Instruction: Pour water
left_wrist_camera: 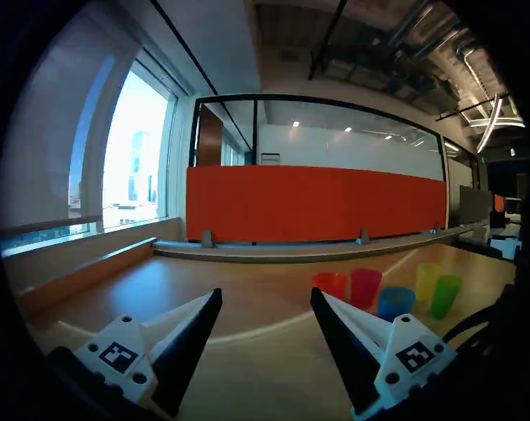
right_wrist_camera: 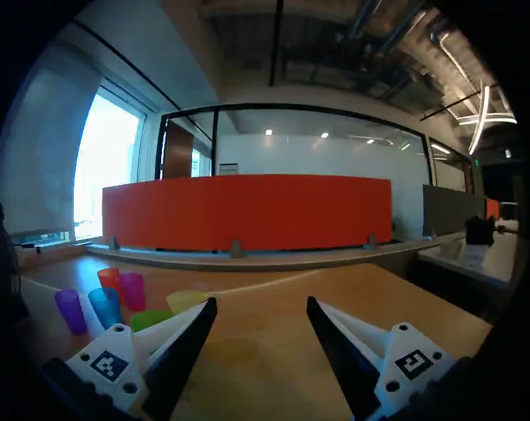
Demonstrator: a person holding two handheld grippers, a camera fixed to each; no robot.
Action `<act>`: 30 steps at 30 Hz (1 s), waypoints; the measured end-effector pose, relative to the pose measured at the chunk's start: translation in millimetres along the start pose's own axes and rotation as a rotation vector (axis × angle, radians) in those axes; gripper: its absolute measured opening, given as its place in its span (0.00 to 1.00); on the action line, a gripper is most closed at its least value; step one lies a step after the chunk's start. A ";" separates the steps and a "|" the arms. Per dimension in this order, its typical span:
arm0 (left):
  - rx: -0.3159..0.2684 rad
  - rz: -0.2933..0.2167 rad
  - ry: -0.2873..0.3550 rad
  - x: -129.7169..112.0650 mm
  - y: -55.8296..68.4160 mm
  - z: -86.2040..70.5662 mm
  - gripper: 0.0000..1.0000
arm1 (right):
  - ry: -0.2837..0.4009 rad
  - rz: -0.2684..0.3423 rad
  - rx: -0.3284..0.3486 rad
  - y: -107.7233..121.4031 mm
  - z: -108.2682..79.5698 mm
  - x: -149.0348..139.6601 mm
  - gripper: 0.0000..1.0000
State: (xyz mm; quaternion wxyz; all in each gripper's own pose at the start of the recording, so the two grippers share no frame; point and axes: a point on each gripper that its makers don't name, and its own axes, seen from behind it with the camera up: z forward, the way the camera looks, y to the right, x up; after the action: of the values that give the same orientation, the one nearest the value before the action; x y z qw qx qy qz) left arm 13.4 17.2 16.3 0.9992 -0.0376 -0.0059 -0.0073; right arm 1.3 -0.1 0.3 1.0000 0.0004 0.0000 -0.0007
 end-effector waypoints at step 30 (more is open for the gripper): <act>-0.322 0.055 -0.031 133.8 57.5 37.8 0.94 | 0.001 -0.055 0.201 -42.6 19.8 136.0 0.99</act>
State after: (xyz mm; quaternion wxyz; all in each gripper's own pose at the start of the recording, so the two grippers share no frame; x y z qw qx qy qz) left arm 147.7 75.4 51.3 0.9799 -0.1977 -0.0190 0.0197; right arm 137.2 -42.9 20.1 0.9945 0.1005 0.0003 -0.0282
